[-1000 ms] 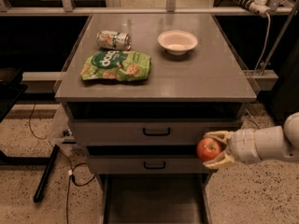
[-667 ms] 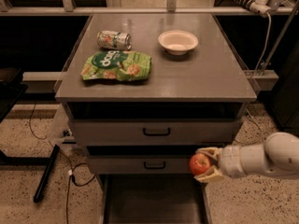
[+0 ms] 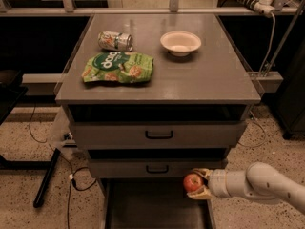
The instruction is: Place apple into bottom drawer
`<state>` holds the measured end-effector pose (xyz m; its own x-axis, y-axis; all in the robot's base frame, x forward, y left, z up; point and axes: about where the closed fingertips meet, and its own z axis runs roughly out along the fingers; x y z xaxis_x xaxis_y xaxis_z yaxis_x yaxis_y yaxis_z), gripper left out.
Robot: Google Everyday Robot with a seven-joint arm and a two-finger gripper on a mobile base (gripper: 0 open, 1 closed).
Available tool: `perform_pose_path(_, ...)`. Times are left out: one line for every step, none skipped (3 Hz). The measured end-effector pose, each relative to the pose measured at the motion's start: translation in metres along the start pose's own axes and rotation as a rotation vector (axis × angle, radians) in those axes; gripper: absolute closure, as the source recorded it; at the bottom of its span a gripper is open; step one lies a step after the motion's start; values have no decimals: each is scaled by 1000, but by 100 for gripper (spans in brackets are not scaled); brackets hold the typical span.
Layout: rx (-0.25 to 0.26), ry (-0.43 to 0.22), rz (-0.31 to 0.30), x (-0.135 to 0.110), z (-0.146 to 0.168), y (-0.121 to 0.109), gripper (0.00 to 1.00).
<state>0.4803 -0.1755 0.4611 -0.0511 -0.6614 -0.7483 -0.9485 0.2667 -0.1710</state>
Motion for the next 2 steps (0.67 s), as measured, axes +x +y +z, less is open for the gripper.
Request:
perform_pose_path(16,46,29,41,40,-5,100)
perform_pose_path(16,46,28,41,40,-5,100)
